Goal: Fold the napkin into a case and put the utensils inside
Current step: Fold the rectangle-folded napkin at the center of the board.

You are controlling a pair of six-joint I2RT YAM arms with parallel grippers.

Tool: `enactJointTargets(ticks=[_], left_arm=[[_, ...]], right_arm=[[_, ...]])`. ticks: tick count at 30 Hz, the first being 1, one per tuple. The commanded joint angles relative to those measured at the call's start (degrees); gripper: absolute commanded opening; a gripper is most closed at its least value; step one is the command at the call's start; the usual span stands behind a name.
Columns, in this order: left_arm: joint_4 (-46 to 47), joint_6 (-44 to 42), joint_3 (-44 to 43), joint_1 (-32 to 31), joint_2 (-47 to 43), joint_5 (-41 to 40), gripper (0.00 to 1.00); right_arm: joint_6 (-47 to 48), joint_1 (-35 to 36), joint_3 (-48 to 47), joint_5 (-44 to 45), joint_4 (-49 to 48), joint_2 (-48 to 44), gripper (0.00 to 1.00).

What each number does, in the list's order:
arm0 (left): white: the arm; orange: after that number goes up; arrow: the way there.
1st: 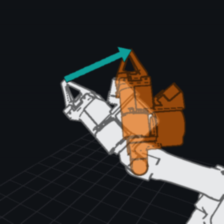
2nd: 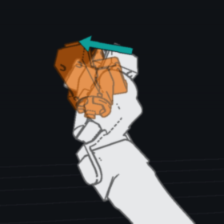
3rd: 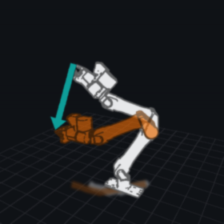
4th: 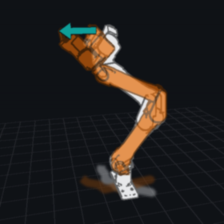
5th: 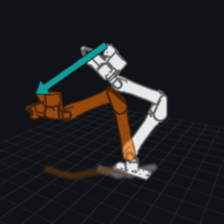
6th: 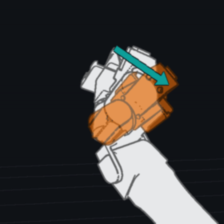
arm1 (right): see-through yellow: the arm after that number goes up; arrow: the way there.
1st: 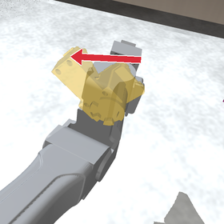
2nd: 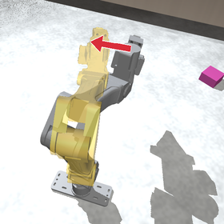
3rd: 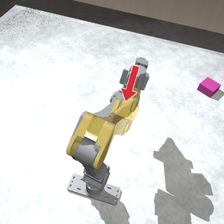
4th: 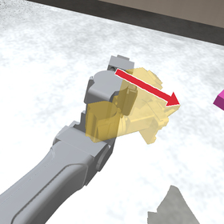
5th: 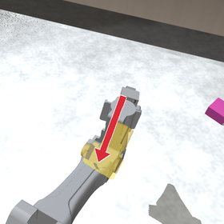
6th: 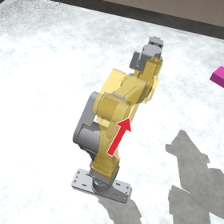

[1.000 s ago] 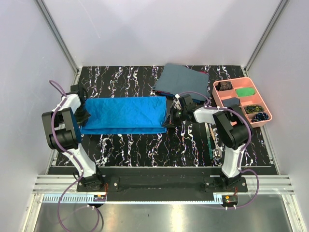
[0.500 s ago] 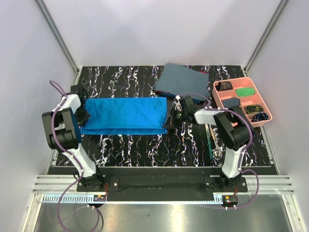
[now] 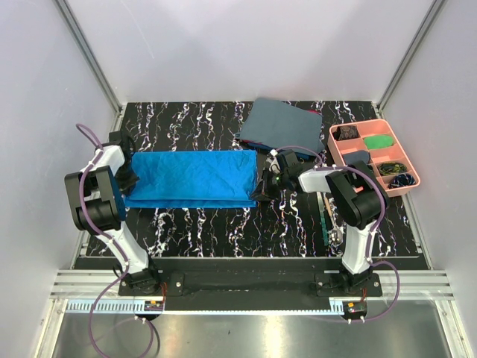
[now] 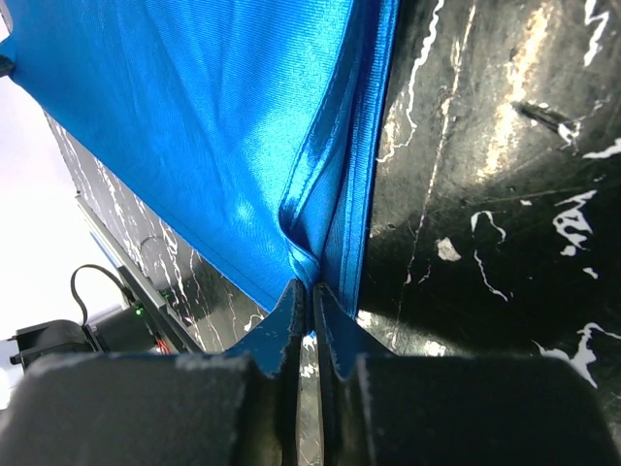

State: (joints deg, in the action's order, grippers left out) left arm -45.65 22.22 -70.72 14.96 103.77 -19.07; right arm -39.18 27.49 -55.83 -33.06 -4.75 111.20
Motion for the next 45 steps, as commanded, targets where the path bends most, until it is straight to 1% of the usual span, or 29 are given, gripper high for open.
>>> enactJointTargets(ticks=[1,5,10,12,17,22,28,36,41,45], left_arm=[[-0.3,-1.3,-0.8,0.3,-0.8,-3.2,0.0],[-0.8,-1.3,-0.6,0.3,-1.6,-3.3,0.0],[-1.3,-1.2,0.0,0.4,-3.6,-2.9,0.0],[-1.5,-1.2,0.1,0.3,-4.6,-2.7,0.0],[-1.7,-1.0,0.3,0.3,-6.0,-2.2,0.0],[-1.6,-0.8,1.5,0.3,-5.2,-3.1,0.0],[-0.6,-0.6,3.0,0.3,-3.5,-4.7,0.0],[0.6,-0.1,1.1,0.4,-2.3,-4.2,0.0],[0.9,0.4,0.4,0.3,-2.0,-3.3,0.0],[1.4,0.2,0.3,0.4,-2.2,-3.5,0.0]], right_arm=[[1.4,0.1,0.6,2.6,1.1,1.0,0.1],[1.8,0.1,0.4,2.4,1.2,-1.0,0.09],[3.8,0.1,-2.0,2.3,4.7,-5.5,0.09],[4.5,0.1,-2.8,2.6,7.7,-7.0,0.1],[4.5,0.2,-2.6,1.5,9.1,-8.5,0.1],[3.8,1.0,-1.6,1.2,9.1,-8.9,0.1],[3.3,1.1,-0.2,1.5,7.7,-6.8,0.11],[3.6,1.2,-1.6,1.9,5.5,-1.9,0.12],[3.7,1.2,-2.1,1.9,5.5,-1.4,0.13],[3.8,1.2,-1.6,2.1,5.3,-1.2,0.15]])
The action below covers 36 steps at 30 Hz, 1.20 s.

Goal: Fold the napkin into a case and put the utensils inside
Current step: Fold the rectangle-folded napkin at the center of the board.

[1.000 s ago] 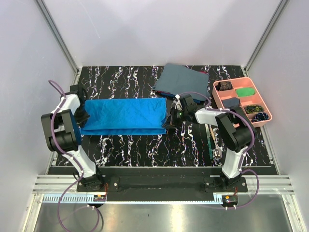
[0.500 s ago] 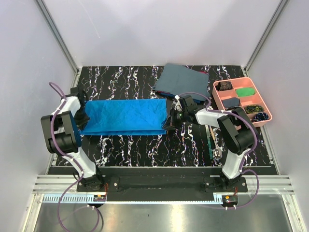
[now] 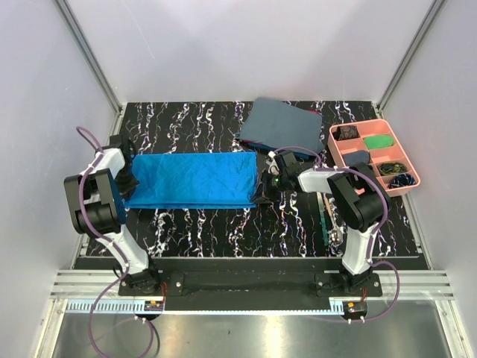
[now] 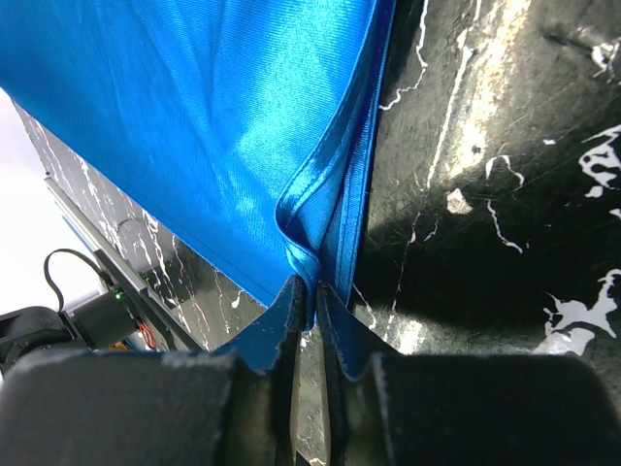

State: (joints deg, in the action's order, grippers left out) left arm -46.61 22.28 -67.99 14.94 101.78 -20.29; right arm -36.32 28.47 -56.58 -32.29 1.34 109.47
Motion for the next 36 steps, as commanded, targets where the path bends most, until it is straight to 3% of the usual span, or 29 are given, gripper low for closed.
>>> enactJointTargets(ticks=[1,10,27,30,32,36], left_arm=[[2.5,0.2,-2.3,0.4,-0.3,-2.0,0.0],[3.6,0.4,-1.7,0.5,-4.5,-2.5,0.0],[4.2,-0.5,-1.9,0.5,0.6,-4.2,0.01],[4.1,-0.9,-2.2,0.4,1.0,-4.4,0.06],[3.7,-0.9,-2.4,0.5,0.7,-4.4,0.17],[3.1,-0.5,-3.0,0.4,-1.4,-4.7,0.37]], right_arm=[[0.9,0.2,-0.8,1.4,-0.8,0.7,0.15],[1.4,0.2,-1.9,1.7,0.9,-2.1,0.15],[1.3,0.1,-1.7,0.9,-0.3,0.5,0.16],[1.2,0.1,-1.5,0.5,-0.4,0.1,0.23],[1.4,0.1,-1.5,0.0,-0.5,-0.3,0.26],[1.7,0.1,-1.9,-2.8,-0.1,-2.0,0.45]])
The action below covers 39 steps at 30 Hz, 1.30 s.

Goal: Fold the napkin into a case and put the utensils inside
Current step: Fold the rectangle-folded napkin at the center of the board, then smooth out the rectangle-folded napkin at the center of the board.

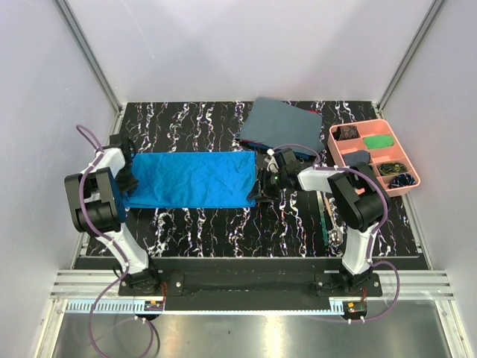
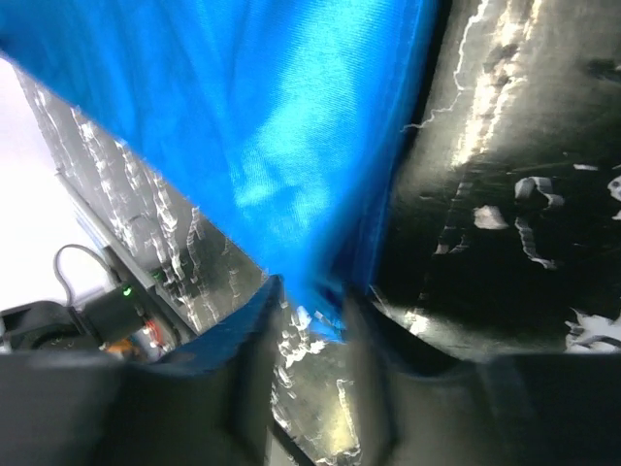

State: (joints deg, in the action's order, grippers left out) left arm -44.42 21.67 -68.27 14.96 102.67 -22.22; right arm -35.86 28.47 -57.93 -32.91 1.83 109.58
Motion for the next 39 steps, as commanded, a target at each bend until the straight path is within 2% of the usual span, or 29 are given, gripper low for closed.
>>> enactJointTargets(ticks=[1,2,3,4,5,9,11,14,15,16,17,19,21,23,26,29,34,39], left_arm=[[0.3,0.2,-2.9,0.3,-2.9,-2.6,0.41],[-0.1,0.3,-3.0,0.3,-4.6,-2.5,0.48],[-0.3,0.2,-3.0,0.4,-5.5,-2.0,0.49],[-0.9,0.0,-2.9,0.3,-7.5,-1.6,0.5],[-1.4,0.1,-2.9,0.4,-8.4,-0.8,0.55],[-2.9,0.9,-0.3,0.3,-14.2,0.3,0.57],[-2.5,1.2,0.6,0.4,-16.2,4.2,0.56],[-0.7,2.0,0.4,0.7,-14.3,11.9,0.39],[-0.4,2.3,-0.7,0.7,-13.1,13.8,0.28],[-0.2,3.4,-1.4,0.6,-10.8,15.3,0.23],[-0.1,3.9,-2.0,0.6,-9.9,17.9,0.17],[1.6,5.0,-2.2,0.5,-9.1,19.8,0.13],[3.1,5.6,-0.6,-0.3,-10.1,21.8,0.14],[5.5,5.5,1.5,-0.9,-12.3,23.9,0.2],[6.9,5.2,4.3,-3.1,-16.3,27.8,0.23],[7.0,4.7,5.4,-4.5,-19.3,29.8,0.24],[6.6,3.8,7.1,-6.0,-24.3,33.8,0.26],[7.6,3.8,11.2,-10.4,-29.1,33.3,0.28]], right_arm=[[1.7,0.1,-0.6,-2.7,-0.3,-3.6,0.49],[2.0,0.1,-1.1,-2.9,0.2,-4.4,0.53],[3.2,0.1,-1.5,-3.0,1.8,-5.3,0.59],[4.0,0.1,-1.9,-3.0,2.8,-6.8,0.6],[4.7,0.0,-2.7,-2.7,4.1,-7.6,0.61],[8.6,-1.0,-3.9,1.2,10.0,-10.7,0.64],[9.1,-1.0,-4.0,2.2,10.4,-11.1,0.67],[8.2,-0.9,-5.7,0.0,9.1,-8.4,0.63],[6.7,-0.8,-6.0,-2.1,6.6,-7.5,0.61],[6.0,-0.4,-6.1,-3.1,5.2,-5.5,0.58],[5.5,-0.3,-6.7,-4.3,4.0,-4.5,0.49],[4.4,0.4,-7.5,-5.5,1.9,-1.6,0.42],[4.7,0.9,-8.2,-5.2,1.2,-0.1,0.39],[4.7,1.3,-8.4,-4.4,-0.1,1.9,0.39],[4.8,1.3,-6.0,0.4,1.0,3.9,0.34],[4.9,1.4,0.3,7.1,-0.1,0.9,0.32],[4.0,1.2,10.0,12.2,1.4,-4.6,0.3],[3.2,-2.6,17.6,15.1,3.5,-16.1,0.36]])
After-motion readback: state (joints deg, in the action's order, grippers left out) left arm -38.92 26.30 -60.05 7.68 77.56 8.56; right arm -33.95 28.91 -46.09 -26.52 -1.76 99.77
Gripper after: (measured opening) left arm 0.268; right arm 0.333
